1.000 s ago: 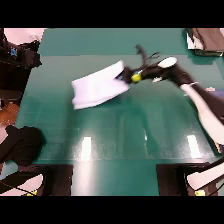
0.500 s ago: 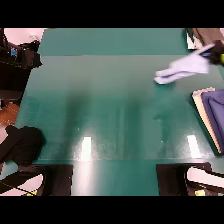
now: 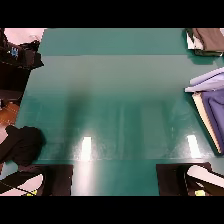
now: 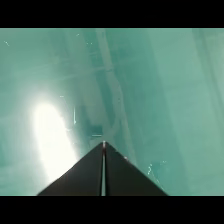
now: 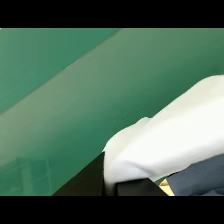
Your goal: Fold the shirts.
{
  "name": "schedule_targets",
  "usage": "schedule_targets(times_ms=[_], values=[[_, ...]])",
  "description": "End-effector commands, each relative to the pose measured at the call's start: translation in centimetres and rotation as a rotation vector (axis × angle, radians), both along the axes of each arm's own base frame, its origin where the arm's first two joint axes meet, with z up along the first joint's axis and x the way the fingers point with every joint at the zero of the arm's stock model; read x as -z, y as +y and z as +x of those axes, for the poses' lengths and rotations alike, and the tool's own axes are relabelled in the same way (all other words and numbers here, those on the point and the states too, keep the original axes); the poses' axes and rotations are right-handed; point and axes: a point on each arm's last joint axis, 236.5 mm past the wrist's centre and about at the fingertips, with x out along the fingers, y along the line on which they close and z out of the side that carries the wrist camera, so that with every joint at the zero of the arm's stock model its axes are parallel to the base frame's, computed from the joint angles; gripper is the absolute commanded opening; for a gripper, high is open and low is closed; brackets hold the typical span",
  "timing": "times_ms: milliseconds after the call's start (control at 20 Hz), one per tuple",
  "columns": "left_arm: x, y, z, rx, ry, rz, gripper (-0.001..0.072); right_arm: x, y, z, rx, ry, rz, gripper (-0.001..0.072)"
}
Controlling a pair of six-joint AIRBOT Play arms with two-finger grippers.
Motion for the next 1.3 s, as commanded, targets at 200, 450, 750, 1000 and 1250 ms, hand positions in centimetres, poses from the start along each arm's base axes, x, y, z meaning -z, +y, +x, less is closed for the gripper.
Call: schedule_targets(times_ms=[200,450,750,1000,1250], values=[[0.0,-0.1,-0.1,0.009,0.001,0.002,0.0026,-6.6,-1.2,-3.0,0.039,-0.021,-0.217,0.0012],[0.2,-0.1,-0.3,0.032,0.004,0.018,0.0026,-5.0,-3.7,-7.9,0.181,0.189,-0.301,0.0013],[0.4,-0.1,-0.6,0.056,0.015,0.034,0.0026,-1.4,-5.1,-13.7,0.274,0.473,-0.287,0.0013],[0.5,-0.1,-0.7,0.057,0.021,0.035,0.0026,-0.2,-6.4,-17.8,0.370,0.642,-0.295,0.0015],[0.5,-0.1,-0.7,0.057,0.021,0.035,0.0027,-0.1,-7.3,-20.2,0.436,0.729,-0.320,0.0559]])
